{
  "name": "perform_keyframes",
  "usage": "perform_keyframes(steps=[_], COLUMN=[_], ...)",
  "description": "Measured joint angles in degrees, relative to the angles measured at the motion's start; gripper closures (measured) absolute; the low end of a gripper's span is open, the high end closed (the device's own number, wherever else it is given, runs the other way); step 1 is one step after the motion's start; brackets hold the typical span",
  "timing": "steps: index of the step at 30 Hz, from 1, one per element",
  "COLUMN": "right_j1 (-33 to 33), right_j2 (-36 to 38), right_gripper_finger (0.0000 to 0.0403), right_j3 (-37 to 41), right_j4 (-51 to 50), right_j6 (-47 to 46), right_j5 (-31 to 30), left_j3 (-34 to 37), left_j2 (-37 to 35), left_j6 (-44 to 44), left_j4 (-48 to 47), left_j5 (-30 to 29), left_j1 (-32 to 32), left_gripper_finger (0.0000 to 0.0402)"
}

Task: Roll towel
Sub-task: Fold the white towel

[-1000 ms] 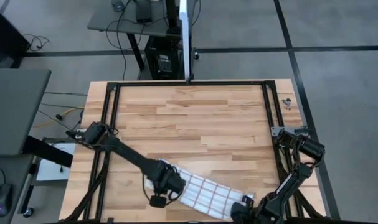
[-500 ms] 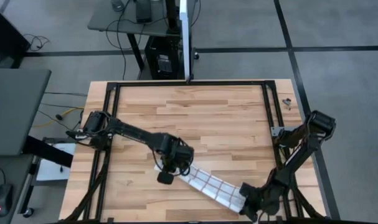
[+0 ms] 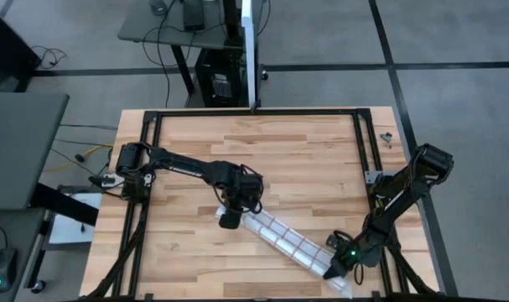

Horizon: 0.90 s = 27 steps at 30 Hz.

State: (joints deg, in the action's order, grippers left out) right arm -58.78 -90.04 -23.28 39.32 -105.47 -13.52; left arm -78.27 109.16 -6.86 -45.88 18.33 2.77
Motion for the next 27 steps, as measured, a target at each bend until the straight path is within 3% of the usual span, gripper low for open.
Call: perform_keyframes(steps=[5,9,11,17,24,27], right_j1=[-0.16,-0.22,-0.22,0.26,1.30,1.31], right_j2=[0.00,-0.17,-0.23,-0.24,-0.28,-0.28], right_gripper_finger=[0.0403,0.0403,0.0403,0.0403,0.0403,0.0403], right_j3=[1.81,1.80,1.80,1.38,-0.34,-0.34], right_j4=[8.30,11.14,11.24,10.14,7.89,11.04], right_j6=[-0.18,-0.60,-0.66,-0.67,-0.16,-0.78], right_j5=[-3.07,-3.78,-4.17,-8.17,-8.81,-8.52], left_j3=[-0.21,-1.51,-1.52,-0.66,1.92,0.50], left_j2=[-0.04,-0.07,-0.07,-0.07,-0.07,-0.07], left_j6=[-0.57,-1.66,-1.57,-1.40,-2.98,-2.94], left_j4=[-0.60,-5.34,-6.36,-9.12,-13.44,-15.96], left_j5=[0.10,11.64,14.36,13.19,13.61,18.07], left_j1=[-0.72,-2.65,-3.89,-5.66,-1.94,-2.08], left_gripper_finger=[0.0402,0.0402,0.0402,0.0402,0.0402,0.0402])
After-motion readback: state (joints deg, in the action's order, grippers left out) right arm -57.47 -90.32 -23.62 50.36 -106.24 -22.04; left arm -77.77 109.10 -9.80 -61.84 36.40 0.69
